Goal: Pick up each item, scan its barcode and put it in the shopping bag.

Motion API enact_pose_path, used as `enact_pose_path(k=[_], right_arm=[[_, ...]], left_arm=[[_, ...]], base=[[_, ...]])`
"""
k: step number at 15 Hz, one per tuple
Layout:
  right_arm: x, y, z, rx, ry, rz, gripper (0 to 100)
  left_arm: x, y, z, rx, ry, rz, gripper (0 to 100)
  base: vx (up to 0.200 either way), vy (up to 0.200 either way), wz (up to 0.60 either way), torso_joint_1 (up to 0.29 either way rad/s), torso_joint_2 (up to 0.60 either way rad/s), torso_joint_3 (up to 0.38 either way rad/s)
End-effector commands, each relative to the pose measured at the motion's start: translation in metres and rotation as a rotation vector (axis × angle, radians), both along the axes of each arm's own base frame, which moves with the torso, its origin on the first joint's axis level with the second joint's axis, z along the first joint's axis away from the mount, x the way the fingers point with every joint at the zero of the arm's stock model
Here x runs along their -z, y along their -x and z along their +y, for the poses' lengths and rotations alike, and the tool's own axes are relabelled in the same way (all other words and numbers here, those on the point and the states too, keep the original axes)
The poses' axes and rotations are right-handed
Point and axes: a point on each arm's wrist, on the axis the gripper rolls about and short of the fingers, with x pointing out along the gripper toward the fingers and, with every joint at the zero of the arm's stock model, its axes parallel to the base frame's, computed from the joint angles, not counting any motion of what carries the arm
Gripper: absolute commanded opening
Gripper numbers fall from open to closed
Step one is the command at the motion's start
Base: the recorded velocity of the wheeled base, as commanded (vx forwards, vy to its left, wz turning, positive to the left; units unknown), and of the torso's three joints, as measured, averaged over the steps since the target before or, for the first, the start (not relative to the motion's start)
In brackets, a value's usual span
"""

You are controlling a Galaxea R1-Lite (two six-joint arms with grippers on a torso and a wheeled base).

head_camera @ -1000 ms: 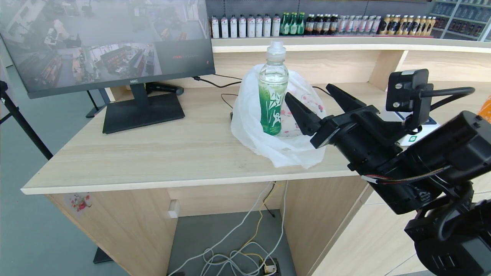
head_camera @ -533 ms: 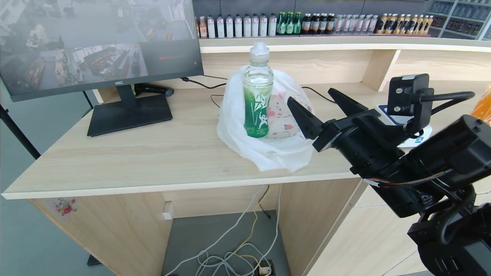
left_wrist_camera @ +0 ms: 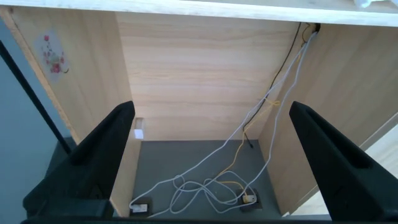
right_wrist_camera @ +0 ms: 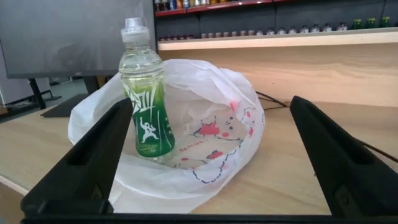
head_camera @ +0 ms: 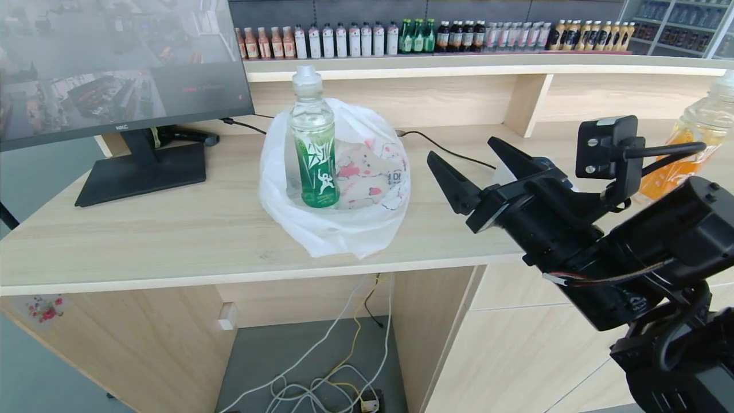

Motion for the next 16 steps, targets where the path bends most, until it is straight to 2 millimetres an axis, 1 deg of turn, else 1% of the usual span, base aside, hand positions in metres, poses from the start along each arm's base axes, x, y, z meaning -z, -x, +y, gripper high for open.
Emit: enact_pose_path(k=[1,16], right_arm=[[0.0002,-0.0006,0.0006,0.0,0.0,-0.001,100],[0.0029,-0.0018,0.0015,0.0,0.006,0.007,100]], left_arm=[[0.0,0.0,0.0,0.0,0.0,0.0,100],[0.0,0.0,0.0,0.0,0.0,0.0,100]], base=[[0.0,-0.2,0.0,0.002,0.0,0.002],[0.0,-0.2,0.0,0.001,0.0,0.002]])
